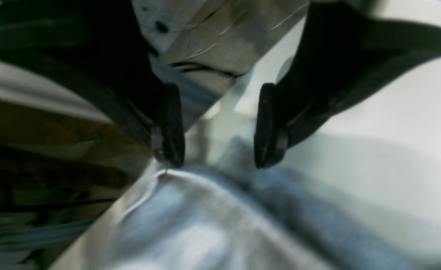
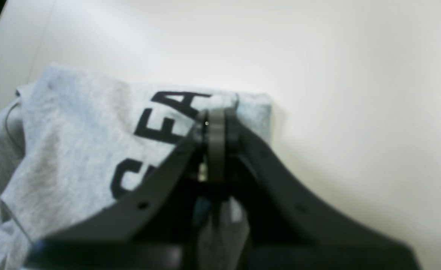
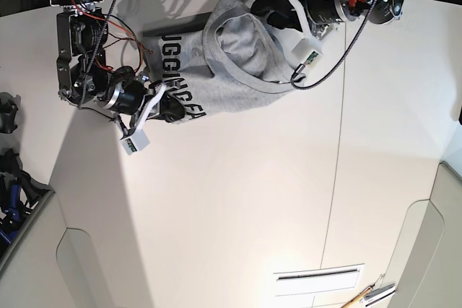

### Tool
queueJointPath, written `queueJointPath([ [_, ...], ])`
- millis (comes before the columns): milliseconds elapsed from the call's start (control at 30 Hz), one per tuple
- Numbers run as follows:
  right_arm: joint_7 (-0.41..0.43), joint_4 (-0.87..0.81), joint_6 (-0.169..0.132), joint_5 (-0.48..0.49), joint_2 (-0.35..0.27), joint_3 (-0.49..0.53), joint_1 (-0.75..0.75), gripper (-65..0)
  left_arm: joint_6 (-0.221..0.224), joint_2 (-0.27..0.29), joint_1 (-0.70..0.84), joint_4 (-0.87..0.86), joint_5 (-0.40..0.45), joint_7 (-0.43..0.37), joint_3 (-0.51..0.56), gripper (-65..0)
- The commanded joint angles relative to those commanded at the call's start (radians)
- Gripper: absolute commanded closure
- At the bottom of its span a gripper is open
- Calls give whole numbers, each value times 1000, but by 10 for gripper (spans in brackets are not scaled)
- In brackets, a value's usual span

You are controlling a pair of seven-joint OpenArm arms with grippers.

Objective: Fold the T-shirt properly
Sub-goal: 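Hold the lettered side with the right gripper, tuck the loose fabric with the left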

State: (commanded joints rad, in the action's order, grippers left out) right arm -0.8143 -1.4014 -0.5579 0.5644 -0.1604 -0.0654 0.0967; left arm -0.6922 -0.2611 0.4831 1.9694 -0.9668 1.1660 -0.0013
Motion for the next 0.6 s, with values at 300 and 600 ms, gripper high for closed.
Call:
queueJointPath([
  [300, 0, 0, 0, 1, 0, 0, 0, 0, -6, 2, 5, 0, -120, 26, 1, -332],
  [600, 0, 0, 0, 1, 0, 0, 0, 0, -6, 95, 5, -2, 11, 4, 2, -331],
])
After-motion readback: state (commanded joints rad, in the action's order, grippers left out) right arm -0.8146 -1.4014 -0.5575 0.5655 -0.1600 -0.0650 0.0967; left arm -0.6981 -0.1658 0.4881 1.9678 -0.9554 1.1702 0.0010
